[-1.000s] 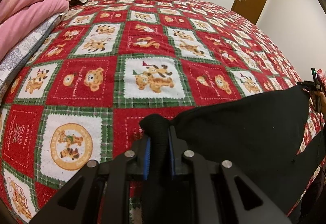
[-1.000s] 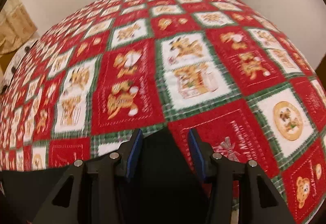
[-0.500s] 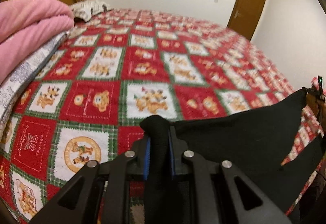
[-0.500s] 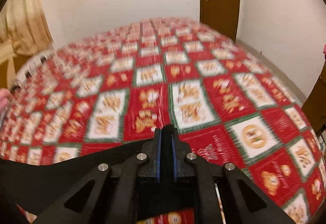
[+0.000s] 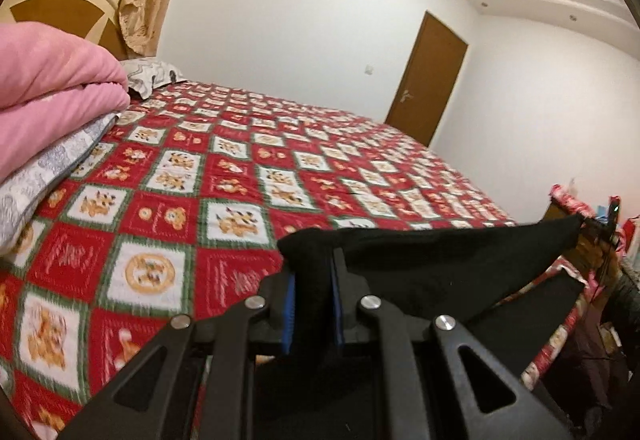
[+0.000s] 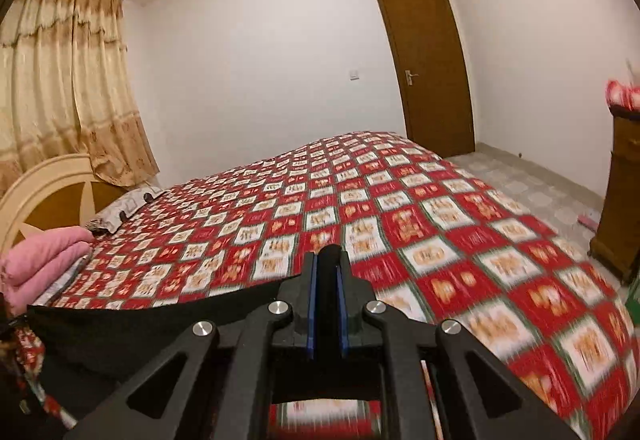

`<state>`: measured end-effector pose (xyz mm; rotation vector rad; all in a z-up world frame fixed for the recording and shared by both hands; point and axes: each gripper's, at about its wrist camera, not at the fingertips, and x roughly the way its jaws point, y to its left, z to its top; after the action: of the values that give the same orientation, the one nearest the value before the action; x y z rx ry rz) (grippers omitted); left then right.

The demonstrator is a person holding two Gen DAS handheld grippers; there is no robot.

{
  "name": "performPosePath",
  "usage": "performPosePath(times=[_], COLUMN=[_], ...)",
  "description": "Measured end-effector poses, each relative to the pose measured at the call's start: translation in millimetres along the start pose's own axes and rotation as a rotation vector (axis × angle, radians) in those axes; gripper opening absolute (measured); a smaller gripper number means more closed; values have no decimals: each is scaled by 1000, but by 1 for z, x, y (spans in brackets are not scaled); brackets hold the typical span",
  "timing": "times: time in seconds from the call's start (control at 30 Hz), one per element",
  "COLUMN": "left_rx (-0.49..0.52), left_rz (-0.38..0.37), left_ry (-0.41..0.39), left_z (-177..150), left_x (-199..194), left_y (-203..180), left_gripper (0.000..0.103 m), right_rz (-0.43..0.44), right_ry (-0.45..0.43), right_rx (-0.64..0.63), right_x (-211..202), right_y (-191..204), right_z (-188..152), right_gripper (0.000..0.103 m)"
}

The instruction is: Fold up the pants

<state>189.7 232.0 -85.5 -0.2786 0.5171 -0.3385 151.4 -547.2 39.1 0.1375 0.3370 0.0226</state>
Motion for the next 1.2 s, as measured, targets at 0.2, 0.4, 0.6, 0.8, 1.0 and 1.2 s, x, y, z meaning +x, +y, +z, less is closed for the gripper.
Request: performPosePath(times=[0.2, 0.4, 0.6, 0.8, 1.0, 1.2], left_rx=[-35, -34, -7, -5, -62, -64], left_rz=[-56, -69, -37, 6, 85, 52], left_ry=[-9, 28, 49, 53, 10, -5], left_z=[-49, -96, -112, -121, -118, -110], left_x=[-25, -38, -46, -69, -89, -90], left_y=[4, 11, 13, 28, 39, 15], left_gripper=[16, 16, 26, 29, 34, 55], right_rz=[-5, -10, -47, -69, -59, -114], right_ry=[83, 200, 248, 230, 165, 114], right_rx=[83, 111, 135, 102, 13, -85], right_x=[-34, -43, -51, -76, -95, -103], right_y=[-35, -52, -62, -51, 1, 44], right_z=[-62, -108, -119, -117, -103, -97], right_gripper=[8, 10, 30, 32, 34, 70])
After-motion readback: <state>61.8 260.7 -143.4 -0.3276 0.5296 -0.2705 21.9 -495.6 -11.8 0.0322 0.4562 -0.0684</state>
